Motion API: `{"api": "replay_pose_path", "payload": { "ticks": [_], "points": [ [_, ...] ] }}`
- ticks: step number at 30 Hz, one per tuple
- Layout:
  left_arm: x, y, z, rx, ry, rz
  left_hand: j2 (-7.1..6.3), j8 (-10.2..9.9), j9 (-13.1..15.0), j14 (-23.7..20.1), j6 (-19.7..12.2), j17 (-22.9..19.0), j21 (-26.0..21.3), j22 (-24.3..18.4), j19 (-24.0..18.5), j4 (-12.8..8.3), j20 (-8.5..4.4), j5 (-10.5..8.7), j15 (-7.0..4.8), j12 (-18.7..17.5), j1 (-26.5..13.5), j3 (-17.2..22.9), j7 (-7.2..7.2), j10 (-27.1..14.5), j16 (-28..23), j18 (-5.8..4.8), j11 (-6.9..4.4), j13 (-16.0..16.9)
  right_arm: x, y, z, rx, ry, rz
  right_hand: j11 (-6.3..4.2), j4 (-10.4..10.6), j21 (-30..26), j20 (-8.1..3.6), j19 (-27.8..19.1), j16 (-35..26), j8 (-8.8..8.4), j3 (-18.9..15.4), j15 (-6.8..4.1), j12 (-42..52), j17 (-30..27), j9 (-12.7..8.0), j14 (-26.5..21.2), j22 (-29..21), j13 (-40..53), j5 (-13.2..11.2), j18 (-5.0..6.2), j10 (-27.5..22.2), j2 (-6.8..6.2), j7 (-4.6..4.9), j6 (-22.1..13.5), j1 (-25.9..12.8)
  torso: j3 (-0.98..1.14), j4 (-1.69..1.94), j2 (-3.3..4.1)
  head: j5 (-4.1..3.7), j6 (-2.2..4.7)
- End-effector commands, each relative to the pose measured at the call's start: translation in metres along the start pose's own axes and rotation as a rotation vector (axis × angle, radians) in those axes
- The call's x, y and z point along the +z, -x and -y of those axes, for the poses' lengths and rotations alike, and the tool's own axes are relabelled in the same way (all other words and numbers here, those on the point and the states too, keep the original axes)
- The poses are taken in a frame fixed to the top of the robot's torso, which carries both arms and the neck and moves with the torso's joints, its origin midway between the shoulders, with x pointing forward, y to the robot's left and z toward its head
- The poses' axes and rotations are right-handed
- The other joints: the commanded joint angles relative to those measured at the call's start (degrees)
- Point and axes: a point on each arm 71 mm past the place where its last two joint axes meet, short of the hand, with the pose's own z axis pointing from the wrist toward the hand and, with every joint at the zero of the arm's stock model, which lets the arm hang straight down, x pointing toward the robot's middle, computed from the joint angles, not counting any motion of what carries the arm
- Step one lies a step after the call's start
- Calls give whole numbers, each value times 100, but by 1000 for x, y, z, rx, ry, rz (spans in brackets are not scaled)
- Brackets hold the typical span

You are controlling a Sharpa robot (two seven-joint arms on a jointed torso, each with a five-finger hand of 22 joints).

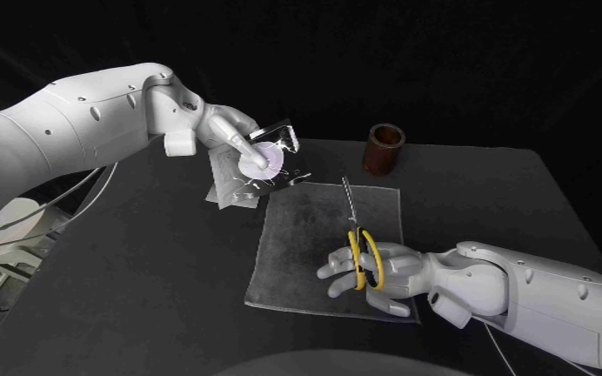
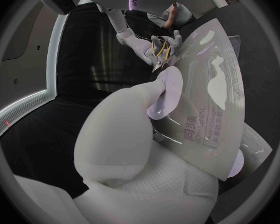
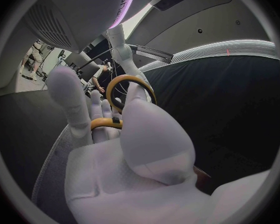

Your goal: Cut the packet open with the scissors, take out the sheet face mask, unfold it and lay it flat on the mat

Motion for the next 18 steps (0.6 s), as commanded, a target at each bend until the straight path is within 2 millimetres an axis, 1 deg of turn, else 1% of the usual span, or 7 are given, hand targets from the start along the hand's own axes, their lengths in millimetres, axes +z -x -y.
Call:
{"api": "replay_pose_path", "payload": {
  "ticks": [1,2,5,7,14,16,18],
  "points": [
    [0,0,2,2,-10,-1,50,34,142,18,31,0,33,5,-40,-22,2,18,-34,-15,-26,-7,-1,43,-34,111,2,8,1,-5,1,22,2,-68,197,113,-254,85,-168,-20,-117,763,102,-40,-396,-47,-557,-405,-148,7,-47,-691,-467,-226,-151,-207,2,-4,-3,6,-14],
    [0,0,2,2,-11,-1,50,34,142,18,31,0,33,5,-40,-22,2,18,-34,-15,-26,-7,-1,43,-34,111,2,8,1,-5,2,25,1,-69,135,114,-244,87,-180,-10,-129,904,106,15,-405,-49,-507,-406,-151,-11,-34,-735,-525,-163,-166,-252,3,-3,-2,6,-12],
    [0,0,1,1,-12,2,50,34,142,18,31,0,33,5,-40,-22,2,18,-34,-15,-26,-7,-1,43,-34,111,2,8,2,-4,3,30,8,-64,155,98,-147,102,-181,61,-134,1190,82,256,-301,-41,-120,-320,-97,-18,-11,-741,-594,-178,-177,-281,3,-2,-4,17,1],
    [0,0,1,3,-11,3,50,34,142,18,31,0,33,5,-40,-22,2,18,-34,-15,-26,-7,-1,43,-34,111,2,8,2,-3,3,31,10,-58,136,84,-92,96,-172,153,-101,1362,45,500,-153,-30,327,-281,-17,-11,18,-585,-584,-90,-108,-227,1,-4,-8,20,5],
    [1,-2,2,7,-10,1,49,35,150,21,31,3,39,7,-40,-32,1,18,-34,-15,-36,-1,0,46,-36,111,2,8,5,-2,2,25,35,-24,26,68,-57,100,-194,244,-75,1543,-22,755,-177,-40,685,-290,-41,-16,86,-413,-564,71,-4,-219,0,-5,-4,19,7],
    [1,-2,2,7,-10,1,49,35,150,21,31,3,39,7,-40,-32,1,18,-34,-15,-36,-1,0,46,-36,111,2,8,5,0,0,17,66,12,50,55,-519,87,-391,320,-44,1575,-97,906,-197,-51,891,-961,-49,-12,222,-187,-550,131,118,-232,0,-4,-4,19,10],
    [1,-1,2,7,-9,2,49,35,150,21,31,3,39,7,-40,-32,1,18,-34,-15,-36,-1,0,46,-36,111,2,8,5,2,-1,11,82,32,102,28,-1227,74,-1108,636,5,1609,-259,1165,-138,-79,1583,-1438,-43,-14,374,348,-511,199,355,-227,-1,1,-3,15,12]
  ]
}}
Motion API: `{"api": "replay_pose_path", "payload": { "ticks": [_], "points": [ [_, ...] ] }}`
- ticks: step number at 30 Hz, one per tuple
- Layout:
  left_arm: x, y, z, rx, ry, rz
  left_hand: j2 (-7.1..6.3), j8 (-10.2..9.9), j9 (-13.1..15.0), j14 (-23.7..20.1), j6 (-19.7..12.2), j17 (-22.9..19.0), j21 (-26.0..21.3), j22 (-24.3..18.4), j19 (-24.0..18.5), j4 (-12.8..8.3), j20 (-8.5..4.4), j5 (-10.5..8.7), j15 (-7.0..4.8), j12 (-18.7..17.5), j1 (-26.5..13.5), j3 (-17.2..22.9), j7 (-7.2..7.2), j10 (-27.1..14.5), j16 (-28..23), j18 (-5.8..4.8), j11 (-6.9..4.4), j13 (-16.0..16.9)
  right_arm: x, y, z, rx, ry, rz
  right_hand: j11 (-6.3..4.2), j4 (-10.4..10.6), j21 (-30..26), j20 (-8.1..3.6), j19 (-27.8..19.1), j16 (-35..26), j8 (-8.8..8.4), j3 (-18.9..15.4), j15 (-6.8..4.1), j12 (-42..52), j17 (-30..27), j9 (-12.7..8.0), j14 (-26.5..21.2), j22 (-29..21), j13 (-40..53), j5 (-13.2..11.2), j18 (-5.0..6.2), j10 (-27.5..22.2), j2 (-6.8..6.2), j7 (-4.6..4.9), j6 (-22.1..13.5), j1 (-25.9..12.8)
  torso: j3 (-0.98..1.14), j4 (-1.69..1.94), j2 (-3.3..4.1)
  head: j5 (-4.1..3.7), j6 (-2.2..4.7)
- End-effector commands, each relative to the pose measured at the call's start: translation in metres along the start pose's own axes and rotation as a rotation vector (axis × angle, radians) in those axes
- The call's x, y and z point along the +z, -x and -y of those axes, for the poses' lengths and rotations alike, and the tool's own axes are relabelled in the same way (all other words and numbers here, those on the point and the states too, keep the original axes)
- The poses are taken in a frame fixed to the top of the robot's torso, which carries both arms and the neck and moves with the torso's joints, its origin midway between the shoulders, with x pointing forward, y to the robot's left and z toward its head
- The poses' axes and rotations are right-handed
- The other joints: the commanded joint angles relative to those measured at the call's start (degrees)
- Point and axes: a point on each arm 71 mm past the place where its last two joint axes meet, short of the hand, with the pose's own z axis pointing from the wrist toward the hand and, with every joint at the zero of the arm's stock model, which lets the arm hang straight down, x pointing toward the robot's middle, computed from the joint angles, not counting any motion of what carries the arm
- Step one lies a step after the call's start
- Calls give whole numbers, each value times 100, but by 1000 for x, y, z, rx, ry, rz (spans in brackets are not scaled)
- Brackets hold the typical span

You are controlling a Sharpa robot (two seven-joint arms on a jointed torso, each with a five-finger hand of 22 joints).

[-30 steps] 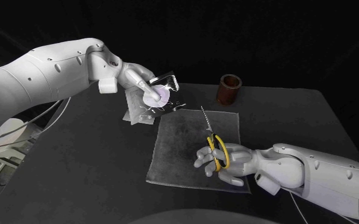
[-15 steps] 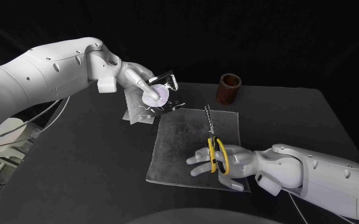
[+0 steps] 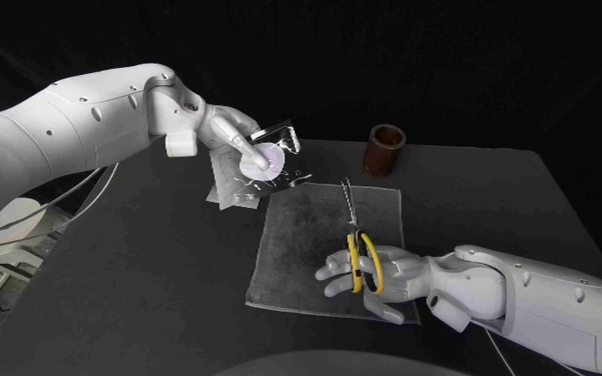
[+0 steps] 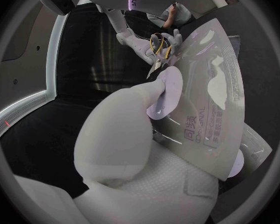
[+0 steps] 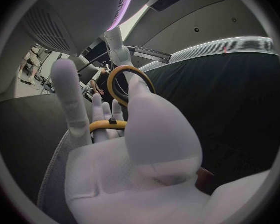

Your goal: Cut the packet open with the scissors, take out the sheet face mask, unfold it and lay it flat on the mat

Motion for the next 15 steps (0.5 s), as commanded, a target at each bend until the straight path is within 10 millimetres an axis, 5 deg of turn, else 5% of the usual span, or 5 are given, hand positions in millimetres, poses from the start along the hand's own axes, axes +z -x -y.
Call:
{"api": "replay_pose_path", "payload": {
  "ticks": [1,7,8,11,15],
  "points": [
    [0,0,2,3,-11,1,30,18,150,21,33,5,39,8,-40,-32,2,21,-35,-14,-9,-1,1,39,-36,93,9,8,1,3,-5,-16,77,53,26,-23,-653,-24,-473,186,-16,40,203,139,-9,-70,864,-446,-74,-14,208,380,72,48,132,11,-1,5,3,-6,5],
    [-1,1,1,0,-9,8,30,19,155,25,32,8,44,10,-40,-38,2,21,-35,-14,-17,4,2,42,-37,93,9,9,1,4,-7,-33,107,80,132,-72,-3067,524,-3275,181,-120,0,525,207,-229,-203,1332,-1445,-394,11,38,1160,144,35,301,-32,2,-1,4,2,10],
    [-1,1,1,0,-9,9,30,19,155,25,32,8,44,10,-40,-38,2,21,-35,-14,-17,4,2,42,-37,93,9,9,1,3,-8,-34,109,79,142,-95,-3423,671,-3931,115,-149,-11,571,137,-313,-235,1318,-1456,-517,-19,135,1258,171,38,340,-38,1,-2,2,1,10],
    [-1,1,0,-1,-9,11,30,19,155,25,32,8,44,10,-40,-38,2,21,-35,-14,-17,4,2,42,-37,93,9,9,1,2,-9,-36,116,77,228,-129,-4011,778,-5642,68,-208,-37,649,80,-415,-302,1372,-1575,-677,-14,181,1502,193,44,448,-44,1,-1,0,2,11],
    [-1,1,0,-2,-9,13,30,19,155,25,32,8,44,10,-40,-38,2,21,-35,-14,-17,4,2,42,-37,93,9,9,1,0,-10,-40,125,82,178,-158,-4177,797,-6375,-47,-275,-54,686,4,-528,-384,1278,-1625,-821,-17,143,1684,211,122,628,-34,0,-1,-2,-2,17]
  ]
}}
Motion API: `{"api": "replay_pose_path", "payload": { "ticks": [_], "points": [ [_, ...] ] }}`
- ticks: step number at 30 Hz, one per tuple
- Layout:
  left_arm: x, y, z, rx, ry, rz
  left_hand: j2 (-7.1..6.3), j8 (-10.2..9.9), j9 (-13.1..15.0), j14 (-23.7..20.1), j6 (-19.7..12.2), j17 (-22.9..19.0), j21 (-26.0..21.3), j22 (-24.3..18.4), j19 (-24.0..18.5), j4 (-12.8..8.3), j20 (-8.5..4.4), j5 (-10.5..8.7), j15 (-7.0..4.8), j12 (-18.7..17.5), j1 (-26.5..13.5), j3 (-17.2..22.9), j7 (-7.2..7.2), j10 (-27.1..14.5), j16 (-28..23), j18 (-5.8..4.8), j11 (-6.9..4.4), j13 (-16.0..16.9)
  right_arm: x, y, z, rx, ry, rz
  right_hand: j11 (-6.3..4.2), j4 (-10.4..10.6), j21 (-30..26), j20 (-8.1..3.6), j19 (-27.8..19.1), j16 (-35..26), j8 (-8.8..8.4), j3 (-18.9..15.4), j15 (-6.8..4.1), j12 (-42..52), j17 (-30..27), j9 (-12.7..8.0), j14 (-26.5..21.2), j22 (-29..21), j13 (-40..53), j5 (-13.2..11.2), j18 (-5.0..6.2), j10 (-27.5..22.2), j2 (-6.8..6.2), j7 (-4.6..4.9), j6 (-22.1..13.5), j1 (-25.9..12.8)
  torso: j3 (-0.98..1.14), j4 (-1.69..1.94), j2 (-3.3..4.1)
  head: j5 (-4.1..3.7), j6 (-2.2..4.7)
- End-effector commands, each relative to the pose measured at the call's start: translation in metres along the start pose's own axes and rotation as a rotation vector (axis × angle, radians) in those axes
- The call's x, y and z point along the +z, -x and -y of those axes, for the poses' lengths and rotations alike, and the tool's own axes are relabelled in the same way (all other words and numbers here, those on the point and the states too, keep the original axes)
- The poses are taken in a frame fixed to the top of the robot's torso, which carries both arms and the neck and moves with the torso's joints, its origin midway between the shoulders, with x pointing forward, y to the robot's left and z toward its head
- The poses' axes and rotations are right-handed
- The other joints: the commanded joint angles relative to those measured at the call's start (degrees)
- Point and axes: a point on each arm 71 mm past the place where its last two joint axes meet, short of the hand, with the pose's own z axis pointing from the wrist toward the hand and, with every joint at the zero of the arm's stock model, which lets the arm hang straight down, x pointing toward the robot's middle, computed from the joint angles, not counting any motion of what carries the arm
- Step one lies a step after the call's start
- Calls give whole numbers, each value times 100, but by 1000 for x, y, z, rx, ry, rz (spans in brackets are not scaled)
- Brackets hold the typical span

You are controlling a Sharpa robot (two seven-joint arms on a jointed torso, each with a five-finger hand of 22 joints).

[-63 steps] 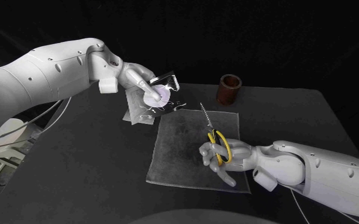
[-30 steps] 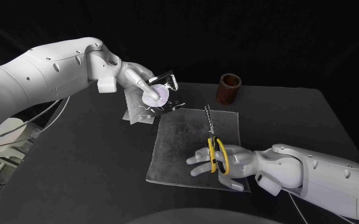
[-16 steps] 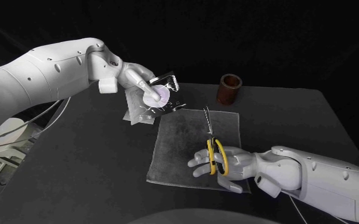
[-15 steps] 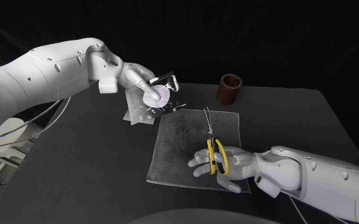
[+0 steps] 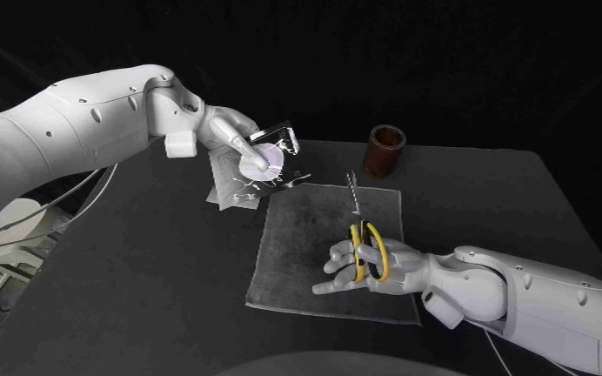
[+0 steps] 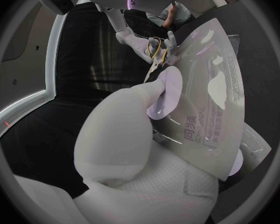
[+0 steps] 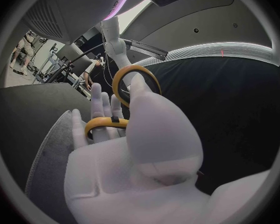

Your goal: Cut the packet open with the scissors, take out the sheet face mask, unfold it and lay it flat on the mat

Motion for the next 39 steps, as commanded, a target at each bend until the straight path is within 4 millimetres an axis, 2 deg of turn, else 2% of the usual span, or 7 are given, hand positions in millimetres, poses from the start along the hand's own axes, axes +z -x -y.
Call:
{"api": "replay_pose_path", "payload": {
  "ticks": [1,15,21,27,30,33,39],
  "points": [
    [0,0,2,0,-14,3,40,30,155,4,34,6,18,5,-40,-42,2,34,-16,-14,-8,8,4,42,-37,82,8,9,0,-1,-4,-17,39,13,0,-59,-61,21,-431,-94,-73,-7,261,-70,-82,-74,213,-27,-106,-20,-59,182,77,27,176,10,-1,-2,-4,-6,8],
    [-1,1,0,-2,-12,11,40,31,162,7,32,8,23,7,-41,-49,2,34,-16,-14,-18,14,5,44,-40,82,8,9,-1,-5,-9,-48,59,38,226,-86,-78,16,-916,-229,-416,-67,121,-383,-297,-352,317,-54,-517,-20,-524,1073,131,8,743,-43,-2,3,0,-29,33],
    [0,0,2,-3,-22,13,40,31,164,7,32,9,24,7,-42,-51,2,35,-16,-14,-19,15,5,44,-40,82,8,9,2,-5,-9,-45,65,42,352,-119,-78,22,-904,-173,-503,-73,212,-429,-341,-390,525,-48,-537,-21,-16,1508,148,-3,944,-45,-3,4,2,-24,65],
    [3,-3,5,1,-28,7,40,31,167,9,32,10,26,8,-42,-55,1,35,-16,-13,-22,18,5,46,-41,82,8,9,8,-6,-7,-42,37,32,349,-121,-57,20,-831,-183,-515,-95,233,-450,-366,-386,535,-30,-537,-21,91,1623,130,23,1003,-69,-6,5,3,4,54],
    [4,-4,6,1,-31,5,40,32,168,10,32,11,27,8,-42,-57,1,35,-17,-13,-23,20,5,47,-41,83,8,9,11,-6,-4,-47,12,43,355,-110,-26,22,-739,-272,-537,-147,266,-497,-422,-376,395,-10,-543,-21,90,1667,84,140,1002,-123,-6,-1,4,30,40],
    [5,-4,7,1,-31,2,35,33,175,14,34,13,33,11,-42,-75,-3,36,-20,-12,-24,30,7,51,-43,85,6,10,14,-7,-1,-51,-10,51,334,-66,6,22,-653,-352,-561,-250,277,-583,-481,-355,271,7,-550,-22,86,1672,10,495,971,-242,-7,2,4,52,25],
    [8,-5,9,2,-30,-3,27,35,183,17,38,16,39,14,-43,-92,-4,37,-22,-11,-31,42,8,55,-46,85,6,11,22,-17,7,-61,-52,22,515,36,-22,28,-757,-453,-705,-433,457,-866,-679,-308,-365,-20,-556,-23,-22,1393,-70,691,643,-421,0,2,0,62,13]
  ]
}}
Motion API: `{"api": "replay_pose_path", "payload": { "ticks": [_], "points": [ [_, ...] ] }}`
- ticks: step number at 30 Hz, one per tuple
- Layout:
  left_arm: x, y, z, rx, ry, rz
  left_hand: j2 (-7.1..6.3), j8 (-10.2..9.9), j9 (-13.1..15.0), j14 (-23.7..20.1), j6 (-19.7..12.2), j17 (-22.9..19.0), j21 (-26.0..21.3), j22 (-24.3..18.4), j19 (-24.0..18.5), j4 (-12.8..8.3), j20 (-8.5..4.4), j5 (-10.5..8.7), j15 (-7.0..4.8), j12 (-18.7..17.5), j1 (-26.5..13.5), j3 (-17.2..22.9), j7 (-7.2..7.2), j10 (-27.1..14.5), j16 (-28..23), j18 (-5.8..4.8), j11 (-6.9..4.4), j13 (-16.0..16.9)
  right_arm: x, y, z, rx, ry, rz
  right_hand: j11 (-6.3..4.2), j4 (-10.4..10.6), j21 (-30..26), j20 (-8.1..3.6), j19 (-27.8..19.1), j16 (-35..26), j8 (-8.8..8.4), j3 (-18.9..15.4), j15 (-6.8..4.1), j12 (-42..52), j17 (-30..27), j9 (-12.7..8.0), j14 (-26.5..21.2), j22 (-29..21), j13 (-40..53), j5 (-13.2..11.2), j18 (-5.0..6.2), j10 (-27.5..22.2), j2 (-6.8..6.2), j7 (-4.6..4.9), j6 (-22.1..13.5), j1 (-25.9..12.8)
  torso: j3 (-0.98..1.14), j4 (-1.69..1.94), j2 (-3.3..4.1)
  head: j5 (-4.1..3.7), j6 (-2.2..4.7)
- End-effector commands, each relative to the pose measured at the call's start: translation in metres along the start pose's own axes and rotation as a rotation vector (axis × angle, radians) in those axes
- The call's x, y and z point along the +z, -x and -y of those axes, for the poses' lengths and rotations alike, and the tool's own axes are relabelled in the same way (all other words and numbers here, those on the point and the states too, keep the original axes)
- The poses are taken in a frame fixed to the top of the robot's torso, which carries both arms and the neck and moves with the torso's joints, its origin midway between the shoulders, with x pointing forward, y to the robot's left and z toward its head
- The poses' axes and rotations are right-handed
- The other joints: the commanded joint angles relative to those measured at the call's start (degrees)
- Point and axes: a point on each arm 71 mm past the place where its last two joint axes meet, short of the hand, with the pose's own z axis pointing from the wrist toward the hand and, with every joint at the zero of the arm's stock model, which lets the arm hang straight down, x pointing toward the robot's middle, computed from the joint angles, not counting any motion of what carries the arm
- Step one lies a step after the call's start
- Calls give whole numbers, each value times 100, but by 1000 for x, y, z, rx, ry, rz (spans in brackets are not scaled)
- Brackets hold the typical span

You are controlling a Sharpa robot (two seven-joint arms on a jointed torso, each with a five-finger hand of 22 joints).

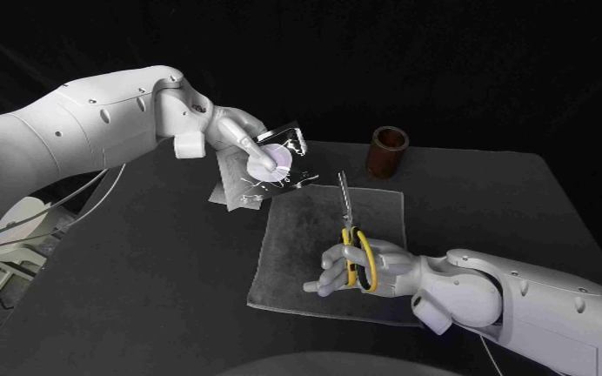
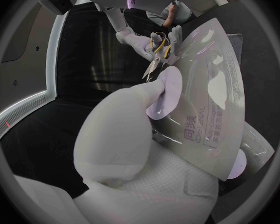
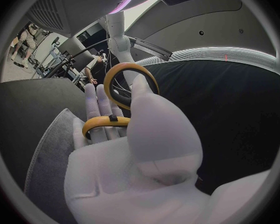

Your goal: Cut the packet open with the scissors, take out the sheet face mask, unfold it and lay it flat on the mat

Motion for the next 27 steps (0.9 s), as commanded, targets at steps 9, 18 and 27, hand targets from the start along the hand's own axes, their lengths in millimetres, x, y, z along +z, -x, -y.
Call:
{"api": "replay_pose_path", "payload": {
  "ticks": [9,18,27],
  "points": [
    [4,0,6,-1,-17,-7,55,25,186,12,38,11,44,8,-44,-52,-5,24,-32,-10,-6,3,6,39,-27,70,12,6,9,-16,11,-50,-99,-62,344,173,-55,-9,-249,-88,-245,55,386,-428,-575,183,-2309,-50,8,-19,-329,-994,-425,502,-1032,-372,3,-5,1,14,-6],
    [7,-1,8,3,-17,-14,55,25,186,12,38,11,44,8,-44,-52,-5,24,-32,-10,-6,3,6,39,-27,70,12,6,11,-21,14,-63,-133,-89,463,203,-63,-10,-296,-118,-152,-278,543,-440,-787,353,-3316,-56,27,1,-484,-1640,-776,556,-1660,-549,4,-5,-4,20,-23],
    [8,-2,9,6,-17,-17,51,25,195,16,41,13,51,12,-45,-66,-7,25,-33,-10,-17,21,6,43,-31,70,12,6,10,-19,15,-58,-143,-82,500,211,-76,-11,-341,-94,16,-517,597,-365,-806,457,-3578,-66,35,14,-537,-1931,-873,566,-1932,-627,-1,2,-2,9,-37]
  ]
}}
